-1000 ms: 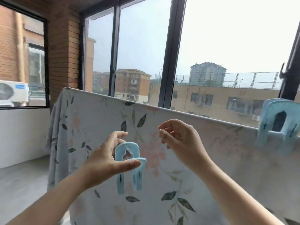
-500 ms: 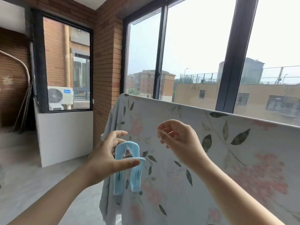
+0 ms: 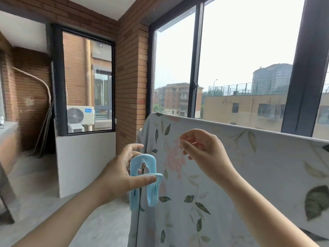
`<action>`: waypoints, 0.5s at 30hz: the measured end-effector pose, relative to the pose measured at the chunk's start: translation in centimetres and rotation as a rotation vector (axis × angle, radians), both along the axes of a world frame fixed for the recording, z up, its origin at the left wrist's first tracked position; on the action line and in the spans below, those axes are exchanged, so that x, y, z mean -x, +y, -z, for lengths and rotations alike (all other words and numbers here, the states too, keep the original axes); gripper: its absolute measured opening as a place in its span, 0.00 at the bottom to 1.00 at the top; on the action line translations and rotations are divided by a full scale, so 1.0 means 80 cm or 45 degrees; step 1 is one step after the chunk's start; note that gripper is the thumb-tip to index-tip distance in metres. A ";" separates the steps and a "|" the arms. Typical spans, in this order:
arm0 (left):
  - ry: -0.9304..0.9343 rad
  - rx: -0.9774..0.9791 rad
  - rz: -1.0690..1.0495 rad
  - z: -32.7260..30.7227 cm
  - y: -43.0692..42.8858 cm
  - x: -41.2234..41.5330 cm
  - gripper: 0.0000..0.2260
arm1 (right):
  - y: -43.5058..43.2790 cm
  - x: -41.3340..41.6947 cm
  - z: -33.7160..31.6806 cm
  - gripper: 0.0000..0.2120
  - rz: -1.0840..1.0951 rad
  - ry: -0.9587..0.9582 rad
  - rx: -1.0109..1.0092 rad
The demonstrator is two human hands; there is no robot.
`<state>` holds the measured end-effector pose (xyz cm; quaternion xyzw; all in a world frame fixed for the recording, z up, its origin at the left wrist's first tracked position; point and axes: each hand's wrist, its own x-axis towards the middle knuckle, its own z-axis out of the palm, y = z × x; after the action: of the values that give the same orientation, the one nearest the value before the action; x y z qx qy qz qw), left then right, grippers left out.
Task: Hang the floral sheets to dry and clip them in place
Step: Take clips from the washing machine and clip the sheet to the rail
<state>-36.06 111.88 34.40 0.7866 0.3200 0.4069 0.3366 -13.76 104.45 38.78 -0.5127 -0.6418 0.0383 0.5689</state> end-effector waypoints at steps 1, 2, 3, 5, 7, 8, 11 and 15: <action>0.010 -0.008 0.008 0.000 0.018 0.004 0.38 | 0.016 0.003 0.000 0.03 0.006 0.004 0.012; 0.025 -0.014 0.022 0.001 0.037 0.008 0.38 | 0.032 0.007 0.002 0.03 0.014 0.001 0.021; 0.040 -0.023 0.037 0.001 0.054 0.013 0.37 | 0.047 0.011 0.003 0.03 0.026 -0.005 0.029; 0.055 -0.048 0.050 0.002 0.087 0.019 0.37 | 0.071 0.018 0.005 0.04 0.045 0.001 0.038; 0.056 -0.070 0.080 0.005 0.131 0.029 0.37 | 0.103 0.029 0.008 0.04 0.091 0.016 0.035; 0.056 -0.075 0.098 0.005 0.150 0.033 0.37 | 0.117 0.035 0.010 0.04 0.118 0.014 0.037; 0.096 -0.104 0.187 0.004 0.217 0.049 0.38 | 0.167 0.060 0.012 0.05 0.226 0.004 0.031; 0.090 -0.140 0.312 -0.012 0.299 0.058 0.39 | 0.220 0.083 0.005 0.04 0.390 0.041 0.044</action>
<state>-40.72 135.83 35.33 0.8508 0.2106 0.3518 0.3288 -20.40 122.03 38.38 -0.6136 -0.5463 -0.0297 0.5694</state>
